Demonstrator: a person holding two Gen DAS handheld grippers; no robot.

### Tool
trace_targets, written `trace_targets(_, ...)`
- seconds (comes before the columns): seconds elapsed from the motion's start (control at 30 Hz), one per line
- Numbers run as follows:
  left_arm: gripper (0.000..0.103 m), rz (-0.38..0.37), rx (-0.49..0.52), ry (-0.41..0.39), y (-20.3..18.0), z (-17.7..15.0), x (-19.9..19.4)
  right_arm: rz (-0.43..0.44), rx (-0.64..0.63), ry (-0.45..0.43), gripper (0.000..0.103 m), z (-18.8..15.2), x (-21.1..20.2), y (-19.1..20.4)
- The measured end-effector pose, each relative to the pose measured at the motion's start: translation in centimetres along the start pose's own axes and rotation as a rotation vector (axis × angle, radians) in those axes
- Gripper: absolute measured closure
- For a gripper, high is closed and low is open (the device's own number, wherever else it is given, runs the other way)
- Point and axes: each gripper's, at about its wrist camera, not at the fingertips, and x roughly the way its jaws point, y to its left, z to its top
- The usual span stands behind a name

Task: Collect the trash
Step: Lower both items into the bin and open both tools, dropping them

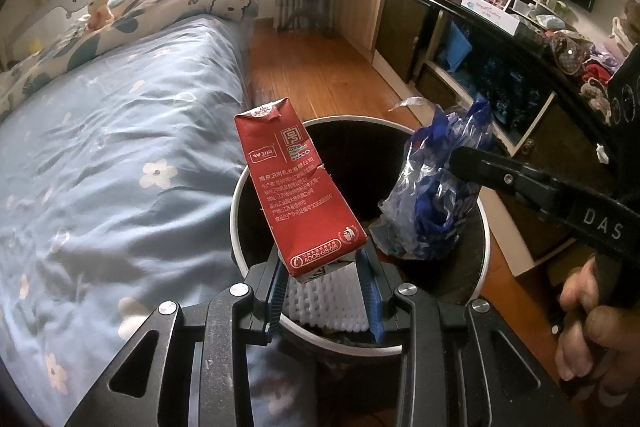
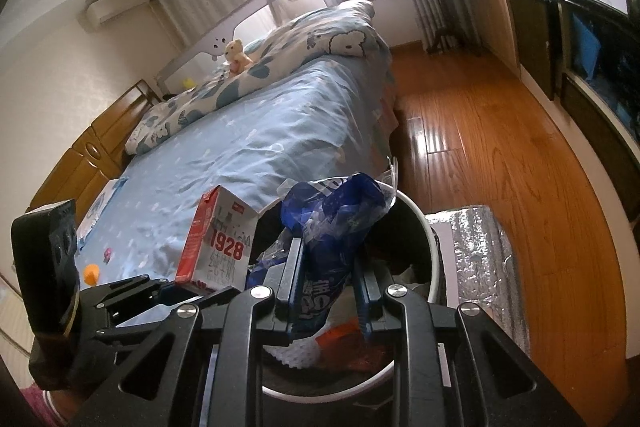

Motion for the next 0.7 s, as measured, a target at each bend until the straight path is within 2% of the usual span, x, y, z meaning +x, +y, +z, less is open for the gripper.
trace_targets(0.7, 0.071, -0.004, 0.011, 0.026, -0.41, 0.71, 0.86, -0.013, -0.007, 0.013, 0.08, 0.29, 0.56, 0.06)
